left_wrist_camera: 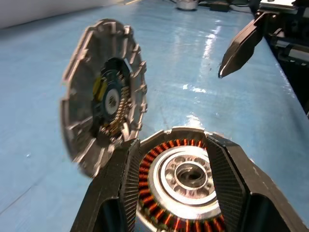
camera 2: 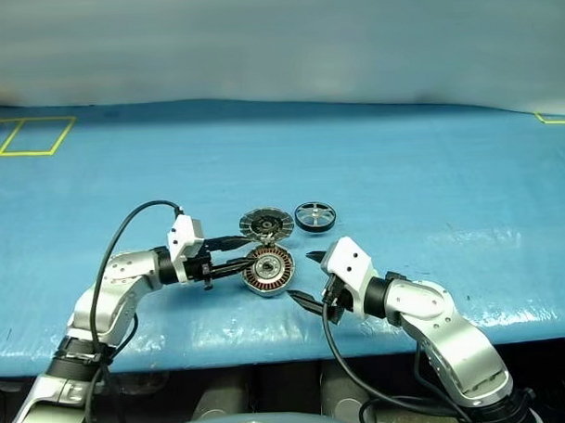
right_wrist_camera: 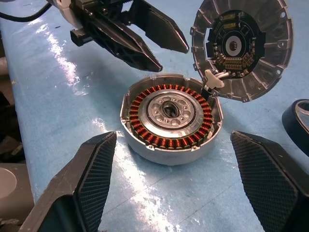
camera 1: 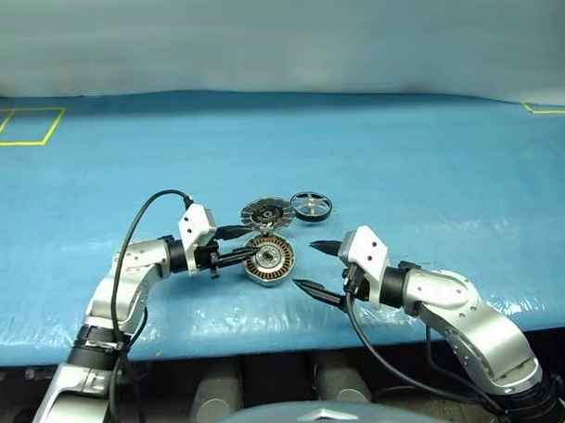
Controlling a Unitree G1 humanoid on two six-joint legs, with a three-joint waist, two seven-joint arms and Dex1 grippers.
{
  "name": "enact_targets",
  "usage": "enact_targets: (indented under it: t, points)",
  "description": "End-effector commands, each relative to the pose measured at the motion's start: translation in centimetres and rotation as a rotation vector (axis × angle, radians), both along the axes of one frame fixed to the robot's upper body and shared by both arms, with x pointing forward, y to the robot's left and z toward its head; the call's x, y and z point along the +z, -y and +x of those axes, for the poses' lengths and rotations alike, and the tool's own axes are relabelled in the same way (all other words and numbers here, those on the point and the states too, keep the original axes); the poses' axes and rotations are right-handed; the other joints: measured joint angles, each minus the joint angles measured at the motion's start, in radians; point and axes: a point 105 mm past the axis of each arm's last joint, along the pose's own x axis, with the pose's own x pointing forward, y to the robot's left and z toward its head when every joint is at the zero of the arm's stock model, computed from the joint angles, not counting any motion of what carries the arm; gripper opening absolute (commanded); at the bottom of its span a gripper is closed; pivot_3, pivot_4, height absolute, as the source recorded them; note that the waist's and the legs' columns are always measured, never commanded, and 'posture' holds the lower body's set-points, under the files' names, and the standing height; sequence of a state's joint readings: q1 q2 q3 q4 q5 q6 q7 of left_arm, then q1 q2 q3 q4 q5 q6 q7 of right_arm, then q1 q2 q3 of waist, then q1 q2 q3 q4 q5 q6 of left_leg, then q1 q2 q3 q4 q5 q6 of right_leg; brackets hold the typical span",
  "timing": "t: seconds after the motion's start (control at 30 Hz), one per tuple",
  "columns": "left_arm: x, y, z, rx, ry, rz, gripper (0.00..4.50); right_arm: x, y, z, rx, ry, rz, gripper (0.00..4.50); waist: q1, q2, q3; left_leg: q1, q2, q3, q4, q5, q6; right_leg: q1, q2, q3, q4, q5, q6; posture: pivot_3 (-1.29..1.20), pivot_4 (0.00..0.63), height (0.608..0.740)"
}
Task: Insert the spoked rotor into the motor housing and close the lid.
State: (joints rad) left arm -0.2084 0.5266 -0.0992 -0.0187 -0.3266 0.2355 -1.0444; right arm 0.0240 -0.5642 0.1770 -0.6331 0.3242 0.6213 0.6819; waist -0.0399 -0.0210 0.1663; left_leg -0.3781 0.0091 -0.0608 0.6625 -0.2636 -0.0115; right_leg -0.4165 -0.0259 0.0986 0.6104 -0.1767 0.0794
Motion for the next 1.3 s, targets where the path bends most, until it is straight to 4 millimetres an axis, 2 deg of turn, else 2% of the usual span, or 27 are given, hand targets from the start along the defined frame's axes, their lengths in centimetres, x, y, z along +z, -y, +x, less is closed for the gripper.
enact_targets:
  t: [0.03, 0.2, 0.33, 0.47, 0.6, 1.07, 1.3]
  points:
    - [1.0, -0.7, -0.5, 0.028, 0.043, -0.012, 2.3, 0.9, 0.4, 0.6, -0.027, 0.043, -0.001, 3.99, 0.001, 0.0, 0.0, 0.0, 0.0, 0.0, 0.0, 0.0, 0.0, 0.0, 0.0, 0.0, 0.0, 0.0, 0.0, 0.0, 0.15, 0.74]
    - [0.5, -0.8, -1.2, 0.054, 0.028, -0.02, 2.3, 0.6, 1.2, 2.7, -0.047, 0.052, -0.026, 3.99, 0.001, 0.0, 0.0, 0.0, 0.0, 0.0, 0.001, 0.0, 0.0, 0.0, 0.0, 0.0, 0.0, 0.0, 0.0, 0.0, 0.15, 0.74]
    - [0.5, -0.1, -1.0, 0.065, 0.037, -0.038, 2.3, 0.3, 1.3, 3.3, -0.037, 0.052, -0.028, 3.99, 0.003, 0.0, 0.0, 0.0, 0.0, 0.0, 0.0, 0.0, 0.0, 0.0, 0.0, 0.0, 0.0, 0.0, 0.0, 0.0, 0.15, 0.74]
    - [0.5, 0.4, -1.0, 0.04, 0.031, -0.045, 1.39, -0.1, 1.3, 3.5, -0.028, 0.053, -0.03, 3.99, 0.002, 0.0, 0.0, 0.0, 0.0, 0.0, -0.001, 0.0, 0.0, 0.0, 0.0, 0.0, -0.001, 0.0, 0.0, 0.0, 0.15, 0.74]
    - [0.4, 1.3, -0.8, -0.008, 0.018, -0.044, 0.03, -0.6, 1.5, 3.6, -0.028, 0.056, -0.033, 3.99, 0.002, 0.0, 0.0, 0.0, 0.0, 0.0, 0.0, 0.0, 0.0, 0.0, 0.0, 0.0, 0.0, 0.0, 0.0, 0.0, 0.15, 0.74]
    - [-1.8, 3.4, 0.5, -0.103, -0.013, 0.133, 0.03, -1.9, 2.3, 3.5, -0.059, 0.055, -0.033, 3.99, 0.001, 0.0, 0.0, 0.0, 0.0, 0.0, 0.0, 0.0, 0.0, 0.0, 0.001, 0.0, 0.0, 0.0, 0.0, 0.0, 0.15, 0.74]
    - [-3.6, 2.5, 0.2, -0.104, -0.039, 0.267, 0.03, -2.2, 2.3, 3.3, -0.064, 0.055, -0.03, 3.99, 0.002, 0.0, 0.0, 0.0, 0.0, 0.0, 0.0, 0.0, 0.0, 0.0, 0.0, 0.0, 0.0, 0.0, 0.0, 0.0, 0.15, 0.74]
